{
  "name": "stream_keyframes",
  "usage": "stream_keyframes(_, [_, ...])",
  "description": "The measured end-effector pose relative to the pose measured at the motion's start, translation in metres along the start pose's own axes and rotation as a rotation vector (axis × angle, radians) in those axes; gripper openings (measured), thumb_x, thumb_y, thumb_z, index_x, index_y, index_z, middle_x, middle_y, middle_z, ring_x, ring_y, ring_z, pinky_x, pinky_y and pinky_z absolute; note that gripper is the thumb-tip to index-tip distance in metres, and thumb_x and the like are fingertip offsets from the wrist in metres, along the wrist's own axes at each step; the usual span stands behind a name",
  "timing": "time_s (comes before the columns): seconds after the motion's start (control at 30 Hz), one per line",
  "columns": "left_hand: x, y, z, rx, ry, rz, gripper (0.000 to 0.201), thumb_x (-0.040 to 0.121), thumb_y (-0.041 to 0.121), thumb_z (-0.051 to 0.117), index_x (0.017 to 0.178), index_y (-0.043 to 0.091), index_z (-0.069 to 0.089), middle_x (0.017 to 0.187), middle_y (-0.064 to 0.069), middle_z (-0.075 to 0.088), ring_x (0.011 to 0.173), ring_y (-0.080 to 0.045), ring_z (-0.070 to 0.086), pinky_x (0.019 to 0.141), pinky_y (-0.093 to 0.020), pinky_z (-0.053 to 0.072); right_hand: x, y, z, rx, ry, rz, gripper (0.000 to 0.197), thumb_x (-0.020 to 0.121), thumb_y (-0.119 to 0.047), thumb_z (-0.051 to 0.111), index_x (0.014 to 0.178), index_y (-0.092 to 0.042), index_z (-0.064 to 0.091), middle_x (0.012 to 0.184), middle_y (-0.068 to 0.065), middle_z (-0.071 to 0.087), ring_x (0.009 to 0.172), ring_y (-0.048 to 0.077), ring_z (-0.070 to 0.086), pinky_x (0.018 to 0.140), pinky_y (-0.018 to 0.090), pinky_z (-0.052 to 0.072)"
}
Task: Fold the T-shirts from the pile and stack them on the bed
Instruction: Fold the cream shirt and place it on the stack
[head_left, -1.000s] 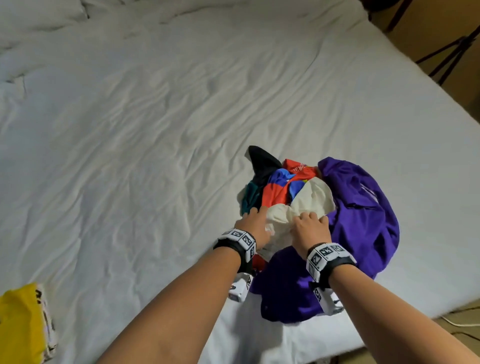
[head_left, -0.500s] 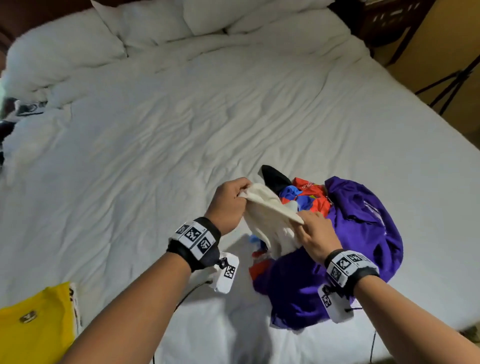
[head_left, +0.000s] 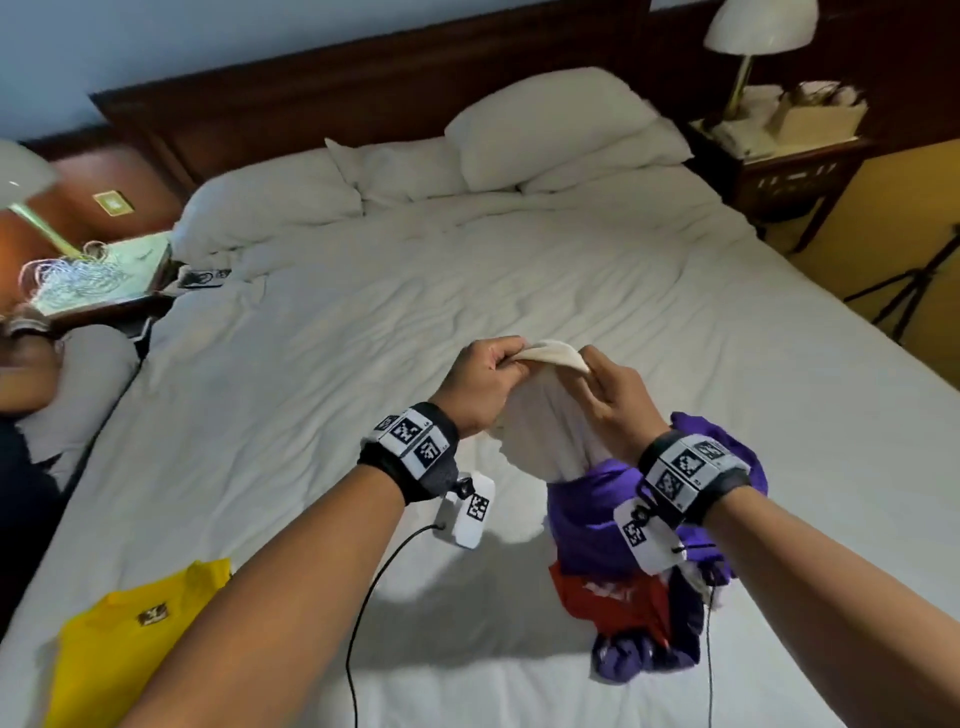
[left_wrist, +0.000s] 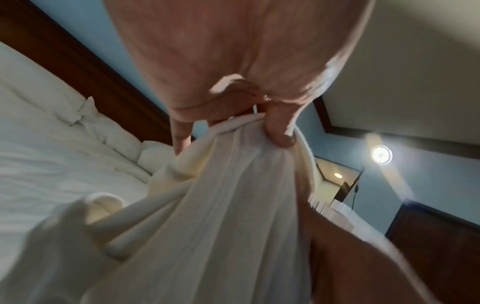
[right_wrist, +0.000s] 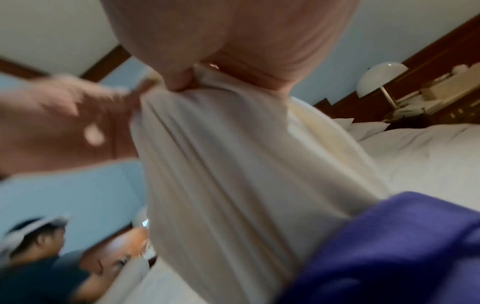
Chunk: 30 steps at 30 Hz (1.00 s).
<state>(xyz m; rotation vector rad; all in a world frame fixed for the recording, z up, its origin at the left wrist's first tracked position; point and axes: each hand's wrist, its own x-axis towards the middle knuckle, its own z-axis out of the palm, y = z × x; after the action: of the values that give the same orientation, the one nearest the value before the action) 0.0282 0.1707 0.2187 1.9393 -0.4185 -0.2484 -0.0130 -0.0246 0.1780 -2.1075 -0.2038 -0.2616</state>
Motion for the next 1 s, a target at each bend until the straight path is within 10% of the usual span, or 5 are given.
stream_keyframes(0.1, [-0.01, 0.014, -0.031, 0.055, 0.096, 0.088, 0.018, 0.094, 0.01, 0.055, 0.086, 0.015, 0.07, 0.076, 0.006, 0.065, 0.077, -0.004, 0.053, 0.075, -0.026, 0.042, -0.017, 0.014, 0.015, -0.16, -0.126, 0.096, 0.041, 0.098, -0.059, 0.037, 0.075, -0.027, 0.044, 0.064, -0.004, 0.05, 0.064, 0.019, 0.047, 0.065, 0.036, 0.042])
stream_keyframes(0.27, [-0.033, 0.007, -0.085, 0.08, 0.297, 0.036, 0.015, 0.09, 0.024, 0.06, 0.081, 0.015, 0.068, 0.066, 0.014, 0.061, 0.065, -0.004, 0.051, 0.067, -0.028, 0.044, -0.014, 0.009, 0.024, -0.094, -0.086, 0.212, 0.032, 0.106, -0.023, 0.048, 0.074, -0.021, 0.044, 0.064, -0.004, 0.047, 0.064, 0.021, 0.043, 0.055, 0.019, 0.036])
stream_keyframes(0.43, [-0.044, -0.003, -0.089, 0.325, 0.1, 0.043, 0.065, 0.072, 0.048, 0.062, 0.129, 0.02, 0.066, 0.125, 0.0, 0.065, 0.114, -0.014, 0.06, 0.104, -0.031, 0.046, 0.02, -0.062, 0.04, 0.074, -0.002, 0.006, 0.022, 0.098, -0.004, 0.051, 0.083, -0.019, 0.055, 0.068, -0.004, 0.055, 0.063, 0.008, 0.046, 0.06, 0.024, 0.041])
stream_keyframes(0.77, [-0.067, -0.007, -0.125, -0.009, 0.239, 0.071, 0.014, 0.084, 0.011, 0.052, 0.076, 0.015, 0.063, 0.071, 0.008, 0.055, 0.07, -0.007, 0.047, 0.067, -0.026, 0.039, -0.003, -0.047, 0.093, -0.021, -0.145, -0.001, 0.035, 0.097, -0.037, 0.066, 0.075, -0.023, 0.043, 0.058, -0.006, 0.048, 0.055, 0.008, 0.042, 0.055, 0.024, 0.035])
stream_keyframes(1.0, [-0.084, -0.07, -0.175, 0.196, 0.314, -0.17, 0.03, 0.074, 0.029, 0.058, 0.102, 0.022, 0.067, 0.092, 0.005, 0.066, 0.091, -0.017, 0.059, 0.081, -0.035, 0.047, 0.005, -0.042, 0.12, 0.045, -0.415, 0.077, 0.039, 0.098, -0.042, 0.063, 0.073, -0.015, 0.049, 0.062, -0.007, 0.044, 0.06, 0.006, 0.04, 0.06, 0.031, 0.034])
